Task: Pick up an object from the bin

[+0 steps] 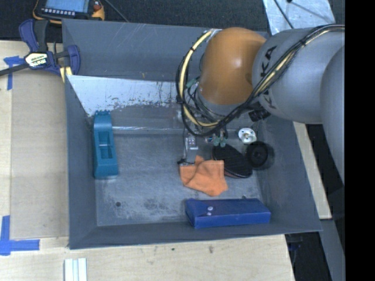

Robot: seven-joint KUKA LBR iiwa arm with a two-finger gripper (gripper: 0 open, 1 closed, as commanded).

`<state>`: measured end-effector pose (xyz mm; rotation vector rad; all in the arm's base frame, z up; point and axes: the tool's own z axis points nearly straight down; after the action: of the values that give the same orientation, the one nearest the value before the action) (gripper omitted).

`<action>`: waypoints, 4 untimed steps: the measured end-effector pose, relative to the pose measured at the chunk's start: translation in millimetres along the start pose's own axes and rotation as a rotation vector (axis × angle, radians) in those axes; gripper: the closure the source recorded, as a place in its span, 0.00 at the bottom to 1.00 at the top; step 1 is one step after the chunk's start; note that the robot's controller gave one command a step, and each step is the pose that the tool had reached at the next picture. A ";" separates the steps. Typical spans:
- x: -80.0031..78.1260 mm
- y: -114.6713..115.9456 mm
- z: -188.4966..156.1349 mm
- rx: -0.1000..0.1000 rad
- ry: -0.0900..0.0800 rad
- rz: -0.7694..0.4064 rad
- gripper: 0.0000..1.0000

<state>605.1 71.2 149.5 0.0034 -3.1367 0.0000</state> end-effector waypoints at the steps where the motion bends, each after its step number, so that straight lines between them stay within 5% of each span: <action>1: -1.5 -0.2 -5.1 -0.001 -0.008 0.001 0.00; 2: 37.2 -41.9 26.3 -0.002 -0.012 0.005 0.00; 3: -0.3 -10.9 67.5 -0.002 -0.009 0.193 1.00; 4: -0.3 -11.0 67.5 -0.002 -0.009 0.193 1.00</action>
Offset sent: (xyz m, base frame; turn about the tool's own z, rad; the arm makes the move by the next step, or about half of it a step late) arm -0.0585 -0.0667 -0.0438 0.0128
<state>605.1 60.2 82.0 -0.2994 -3.1312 -0.0017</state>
